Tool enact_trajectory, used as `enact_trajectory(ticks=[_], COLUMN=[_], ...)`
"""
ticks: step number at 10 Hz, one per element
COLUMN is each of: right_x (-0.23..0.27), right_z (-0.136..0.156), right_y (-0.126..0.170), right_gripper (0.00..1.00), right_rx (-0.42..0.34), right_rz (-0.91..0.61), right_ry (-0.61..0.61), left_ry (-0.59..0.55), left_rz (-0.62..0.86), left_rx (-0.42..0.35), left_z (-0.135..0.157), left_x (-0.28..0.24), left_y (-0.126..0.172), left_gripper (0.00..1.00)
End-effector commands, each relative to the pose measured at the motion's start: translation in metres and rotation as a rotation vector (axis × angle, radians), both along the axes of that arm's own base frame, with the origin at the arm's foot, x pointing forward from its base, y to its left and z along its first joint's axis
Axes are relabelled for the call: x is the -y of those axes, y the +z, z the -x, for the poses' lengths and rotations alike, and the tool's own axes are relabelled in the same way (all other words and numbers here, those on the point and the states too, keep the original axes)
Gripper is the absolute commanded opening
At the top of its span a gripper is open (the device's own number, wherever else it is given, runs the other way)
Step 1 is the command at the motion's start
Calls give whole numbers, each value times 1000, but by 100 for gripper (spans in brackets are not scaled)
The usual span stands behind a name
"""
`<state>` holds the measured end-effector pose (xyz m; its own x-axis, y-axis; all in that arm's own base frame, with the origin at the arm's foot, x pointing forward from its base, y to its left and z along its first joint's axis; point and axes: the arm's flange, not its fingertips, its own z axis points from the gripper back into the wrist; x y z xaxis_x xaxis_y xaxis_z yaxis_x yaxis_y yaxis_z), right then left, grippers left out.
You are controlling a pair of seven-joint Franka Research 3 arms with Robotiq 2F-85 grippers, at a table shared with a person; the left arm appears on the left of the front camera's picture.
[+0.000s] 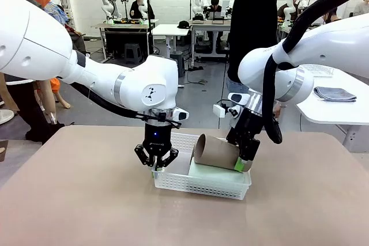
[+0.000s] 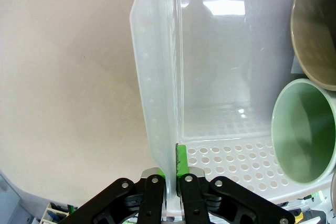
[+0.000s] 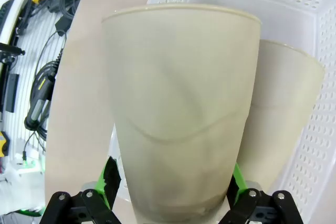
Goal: Clean and organize the cups into the basket.
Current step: Pick up the Reusable plastic cup from the right side of the table and stack it inside the Organizing basket in the center of the table.
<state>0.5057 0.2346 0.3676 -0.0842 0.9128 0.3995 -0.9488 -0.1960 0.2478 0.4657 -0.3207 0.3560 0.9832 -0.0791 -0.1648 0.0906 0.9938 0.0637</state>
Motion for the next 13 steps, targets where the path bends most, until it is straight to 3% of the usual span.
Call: enact_trajectory(ticks=[1, 5, 8, 11, 13], right_x=[6, 91, 203, 309, 350], right_z=[5, 38, 77, 116, 145], right_y=[7, 83, 124, 90, 55], right_gripper=[100, 100, 100, 100, 100], right_rx=[29, 212, 241, 244, 260], right_rz=[-45, -290, -694, -1003, -1093], right_ry=[-9, -116, -163, -264, -365], left_ry=[-2, -2, -2, -2, -2], left_rz=[-7, -7, -7, -7, -7], left_rx=[-3, -3, -3, -3, -3], left_z=[0, 0, 0, 0, 0], left_x=[-4, -4, -4, -4, -4], left_y=[-2, -2, -2, -2, -2], left_gripper=[0, 0, 0, 0, 0])
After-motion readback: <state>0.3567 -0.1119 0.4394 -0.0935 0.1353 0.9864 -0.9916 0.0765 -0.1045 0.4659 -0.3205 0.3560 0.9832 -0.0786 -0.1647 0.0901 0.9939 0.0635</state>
